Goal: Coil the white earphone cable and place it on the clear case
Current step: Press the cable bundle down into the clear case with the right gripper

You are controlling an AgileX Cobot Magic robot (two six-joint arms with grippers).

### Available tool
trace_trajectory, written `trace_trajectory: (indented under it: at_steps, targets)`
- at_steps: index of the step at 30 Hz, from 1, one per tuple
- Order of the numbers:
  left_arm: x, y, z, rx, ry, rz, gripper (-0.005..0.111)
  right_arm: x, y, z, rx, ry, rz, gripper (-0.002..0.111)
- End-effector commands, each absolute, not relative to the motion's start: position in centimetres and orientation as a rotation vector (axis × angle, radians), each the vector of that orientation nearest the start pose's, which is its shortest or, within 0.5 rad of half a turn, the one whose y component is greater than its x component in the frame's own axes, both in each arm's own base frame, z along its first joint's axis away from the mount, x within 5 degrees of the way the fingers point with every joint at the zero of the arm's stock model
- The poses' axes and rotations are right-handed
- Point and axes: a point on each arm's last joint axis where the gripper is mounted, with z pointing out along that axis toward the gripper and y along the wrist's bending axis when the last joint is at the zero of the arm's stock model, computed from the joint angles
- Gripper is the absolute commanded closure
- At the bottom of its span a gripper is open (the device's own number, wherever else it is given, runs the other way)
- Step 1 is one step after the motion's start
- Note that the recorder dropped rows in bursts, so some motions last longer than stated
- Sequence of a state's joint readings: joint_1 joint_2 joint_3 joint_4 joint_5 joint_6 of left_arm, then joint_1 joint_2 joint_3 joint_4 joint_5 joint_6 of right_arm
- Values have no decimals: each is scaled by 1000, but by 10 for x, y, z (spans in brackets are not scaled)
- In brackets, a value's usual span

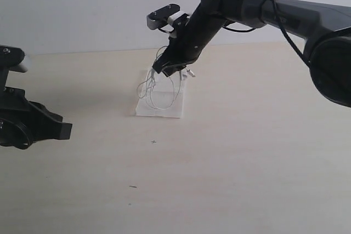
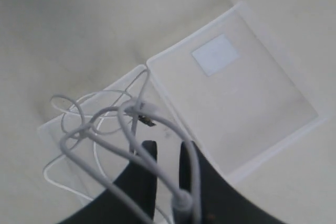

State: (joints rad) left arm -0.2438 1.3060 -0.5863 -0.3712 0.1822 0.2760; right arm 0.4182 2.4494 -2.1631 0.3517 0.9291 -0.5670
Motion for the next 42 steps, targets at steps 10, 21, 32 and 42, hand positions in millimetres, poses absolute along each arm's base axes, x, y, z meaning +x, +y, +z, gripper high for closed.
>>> trace_trajectory:
  at_steps: [10,21,32,42]
  targets:
    - [231,-64,211,213,2369,-242,107,476,244,142,-1047,2488,462,108]
    - [231,-64,211,206,2370,-246,107,471,259,131,-1047,2487,511,86]
    - [231,-64,211,206,2379,-250,107,468,261,130,-931,2570,546,58]
    - [230,-65,210,208,2385,-252,107,468,255,144,-828,2623,474,53]
